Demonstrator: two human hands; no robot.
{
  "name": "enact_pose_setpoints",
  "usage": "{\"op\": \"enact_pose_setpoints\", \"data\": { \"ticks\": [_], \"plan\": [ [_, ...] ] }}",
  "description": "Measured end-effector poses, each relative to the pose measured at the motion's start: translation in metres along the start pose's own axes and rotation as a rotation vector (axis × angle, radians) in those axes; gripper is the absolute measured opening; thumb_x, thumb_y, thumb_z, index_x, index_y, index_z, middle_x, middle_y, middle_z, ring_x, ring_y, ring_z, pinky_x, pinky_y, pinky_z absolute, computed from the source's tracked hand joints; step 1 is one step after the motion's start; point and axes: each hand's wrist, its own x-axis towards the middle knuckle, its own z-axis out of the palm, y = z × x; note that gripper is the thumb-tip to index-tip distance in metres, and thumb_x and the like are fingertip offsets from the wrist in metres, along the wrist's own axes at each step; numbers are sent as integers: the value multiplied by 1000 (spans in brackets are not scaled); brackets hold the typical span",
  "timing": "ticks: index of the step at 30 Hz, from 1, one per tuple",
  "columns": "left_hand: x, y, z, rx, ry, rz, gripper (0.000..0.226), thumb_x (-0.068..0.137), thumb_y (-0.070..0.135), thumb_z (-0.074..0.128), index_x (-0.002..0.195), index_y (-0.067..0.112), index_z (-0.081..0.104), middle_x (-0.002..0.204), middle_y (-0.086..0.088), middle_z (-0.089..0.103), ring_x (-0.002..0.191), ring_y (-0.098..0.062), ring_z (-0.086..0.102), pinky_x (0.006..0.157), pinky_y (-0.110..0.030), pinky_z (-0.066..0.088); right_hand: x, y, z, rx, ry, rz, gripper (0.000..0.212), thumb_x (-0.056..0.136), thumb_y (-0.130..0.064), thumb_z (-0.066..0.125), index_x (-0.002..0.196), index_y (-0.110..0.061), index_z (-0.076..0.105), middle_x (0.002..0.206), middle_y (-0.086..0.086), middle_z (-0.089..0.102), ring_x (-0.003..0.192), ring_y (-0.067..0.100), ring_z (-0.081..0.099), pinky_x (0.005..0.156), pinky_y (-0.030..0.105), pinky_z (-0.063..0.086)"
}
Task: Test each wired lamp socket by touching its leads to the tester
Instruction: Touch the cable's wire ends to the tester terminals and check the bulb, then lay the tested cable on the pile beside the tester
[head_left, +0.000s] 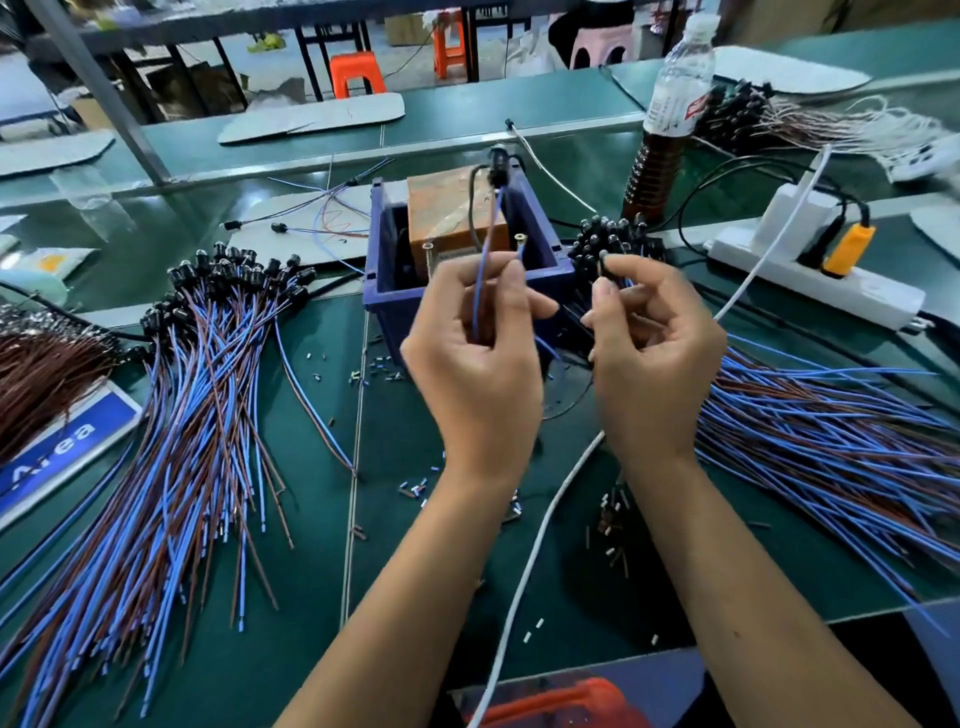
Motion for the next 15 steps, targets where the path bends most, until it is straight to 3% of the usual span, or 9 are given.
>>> {"op": "enact_pose_setpoints", "data": {
  "ticks": [4,7,10,12,15],
  "plan": [
    [-13,20,68,-106,-304,-196,8,99,7,65,91,8,65,69,-4,73,57,-12,67,59,-25,52,17,1,-53,-3,165,55,8,98,-20,66,101,-22,73,77,6,71,62,26,67,56,43,56],
    [-28,29,128,-251,-583,-696,18,100,6,62,82,9,62,63,-15,63,37,-5,44,40,-18,36,33,7,-101,-57,329,79,14,96,-15,66,94,-27,73,80,-3,76,72,19,74,65,45,61],
    [-51,27,172,-305,-789,-1168,33,106,10,50,73,10,53,40,4,47,24,-2,26,37,-17,26,47,18,-148,-176,454,169,12,90,-20,64,92,-24,74,75,-10,74,71,5,72,70,34,61],
    [-65,22,189,-296,-799,-1316,37,107,9,42,70,12,47,40,5,46,23,-3,23,35,-17,23,55,26,-172,-251,444,266,13,87,-24,63,91,-26,76,78,-6,74,71,11,71,76,46,62],
    [-68,20,201,-320,-685,-1355,37,108,6,37,72,13,46,44,3,47,22,-4,24,29,-12,17,65,31,-194,-398,293,301,16,87,-33,65,94,-30,78,91,-3,76,82,19,73,83,54,61]
  ]
}}
